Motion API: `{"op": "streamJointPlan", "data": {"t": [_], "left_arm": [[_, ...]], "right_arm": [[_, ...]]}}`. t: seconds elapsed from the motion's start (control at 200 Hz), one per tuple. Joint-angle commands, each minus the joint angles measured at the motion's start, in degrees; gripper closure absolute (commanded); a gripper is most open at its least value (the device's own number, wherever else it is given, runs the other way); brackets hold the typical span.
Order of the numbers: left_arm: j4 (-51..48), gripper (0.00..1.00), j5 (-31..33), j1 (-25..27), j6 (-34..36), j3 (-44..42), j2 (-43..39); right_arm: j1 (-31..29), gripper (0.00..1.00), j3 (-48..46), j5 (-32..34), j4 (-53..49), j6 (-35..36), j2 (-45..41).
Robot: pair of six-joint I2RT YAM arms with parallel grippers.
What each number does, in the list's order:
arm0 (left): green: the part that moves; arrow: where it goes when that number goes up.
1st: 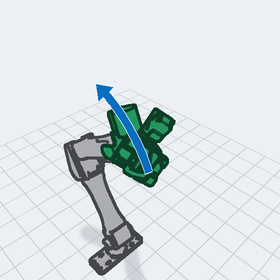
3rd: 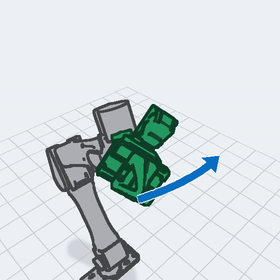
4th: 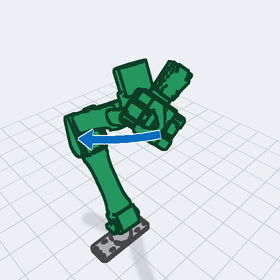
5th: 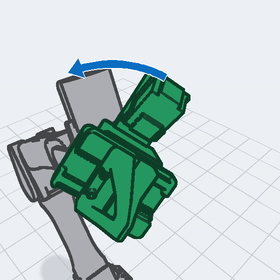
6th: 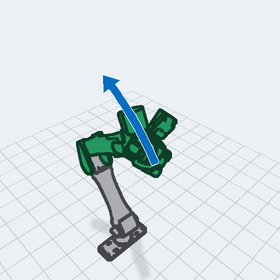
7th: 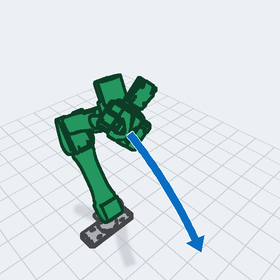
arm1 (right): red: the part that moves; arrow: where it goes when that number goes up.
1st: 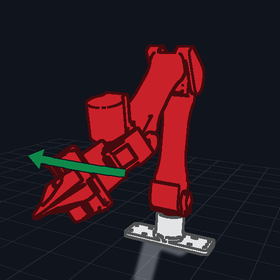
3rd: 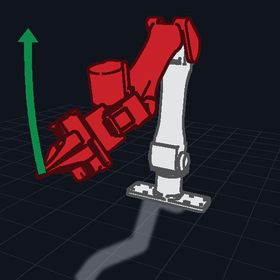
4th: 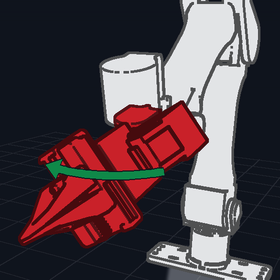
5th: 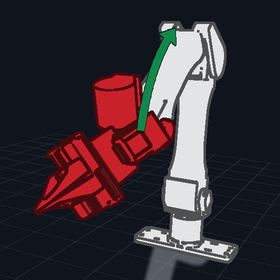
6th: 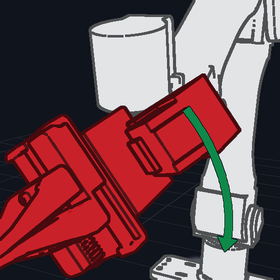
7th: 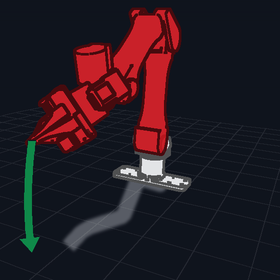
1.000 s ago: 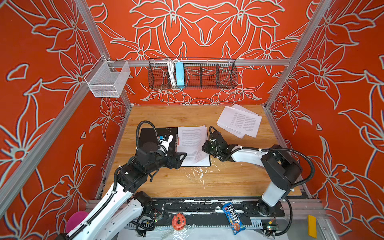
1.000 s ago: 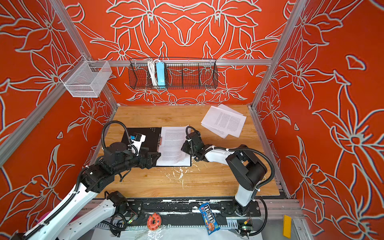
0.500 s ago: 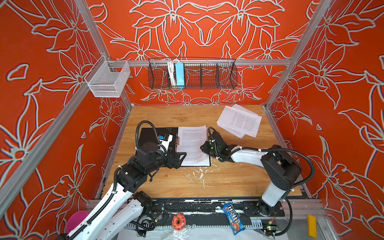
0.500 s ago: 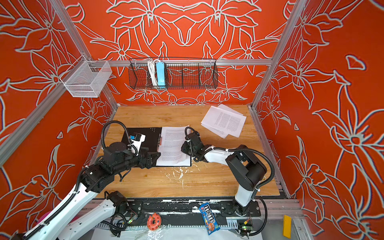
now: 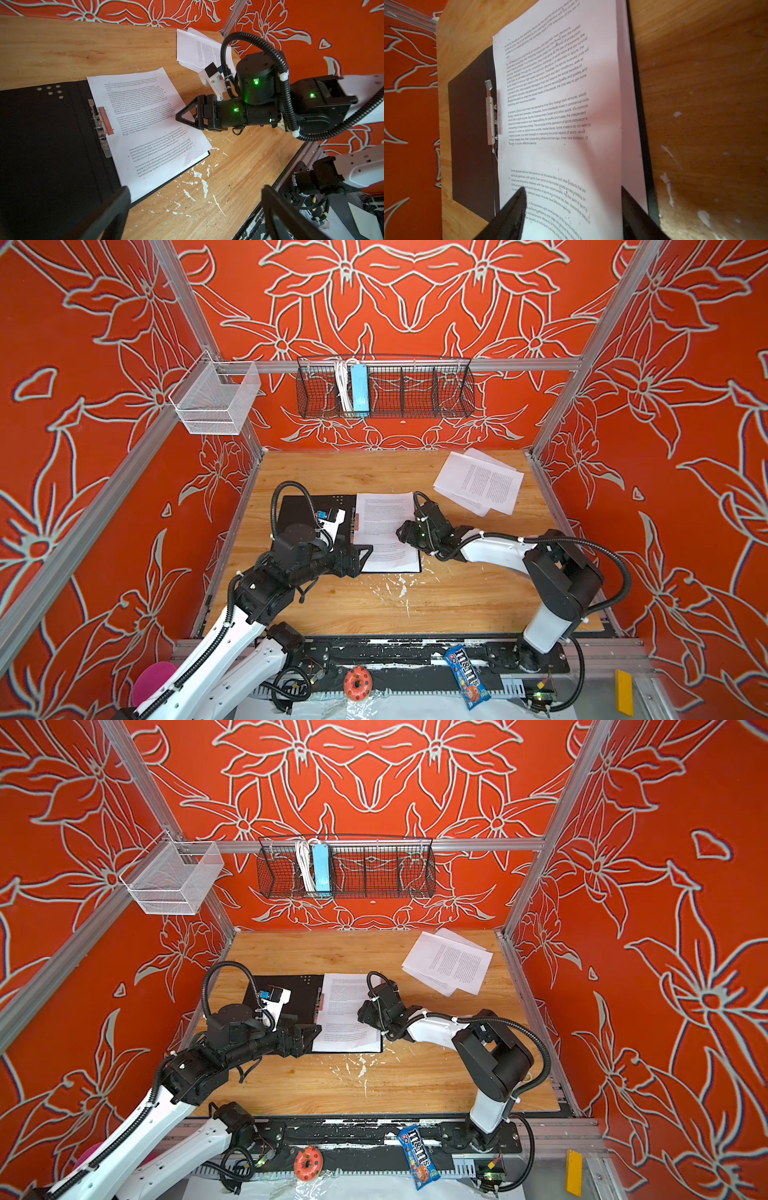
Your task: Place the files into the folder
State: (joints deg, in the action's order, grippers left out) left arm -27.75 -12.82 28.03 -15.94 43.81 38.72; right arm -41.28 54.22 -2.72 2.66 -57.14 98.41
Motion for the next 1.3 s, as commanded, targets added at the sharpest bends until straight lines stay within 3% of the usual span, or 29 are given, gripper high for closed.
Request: {"op": "streamJointPlan", "data": {"t": [0.0, 0.195, 0.27, 0.385, 0.56, 0.761, 0.981, 1.161, 1.296], "left_arm": [[1.56, 0.02, -0.84, -0.68, -0.57, -0.48, -0.09], [1.64, 0.02, -0.98, -0.96, -0.58, -0.48, -0.05], [1.56, 0.02, -0.99, -1.22, -0.49, -0.48, -0.05], [1.69, 0.02, -1.14, -1.83, -0.44, -0.48, -0.14], [1.58, 0.02, -2.31, -3.2, -0.32, -0.4, 0.3], [1.29, 0.02, -2.92, -4.74, 0.3, -0.2, -0.66], [1.47, 0.02, -2.25, -5.26, 0.54, -0.58, -1.02], [1.94, 0.02, -4.38, -6.68, 0.22, -0.48, -0.31], [3.12, 0.02, -7.32, -9.04, -0.64, -0.84, -0.05]], "right_arm": [[-0.43, 0.25, 2.63, 3.33, -5.77, 3.35, -1.37], [-0.14, 0.03, 5.45, 11.69, -17.5, 9.91, -4.73], [1.14, 0.02, 4.52, 14.4, -19.58, 12.03, -7.82], [8.61, 0.03, 1.93, 7.34, -18.1, 14.82, -11.97], [22.07, 0.03, 0.19, 2.57, -16.62, 16.82, -14.63], [34.06, 0.06, 8.23, -0.56, -19.95, 16.72, -5.45], [42.95, 0.07, 15.67, -1.19, -24.3, 15.66, 4.16], [48.3, 0.09, 17.64, -4.44, -23.16, 15.28, 7.78], [48.66, 0.1, 26.5, -6.68, -27.92, 17.27, 14.03]]}}
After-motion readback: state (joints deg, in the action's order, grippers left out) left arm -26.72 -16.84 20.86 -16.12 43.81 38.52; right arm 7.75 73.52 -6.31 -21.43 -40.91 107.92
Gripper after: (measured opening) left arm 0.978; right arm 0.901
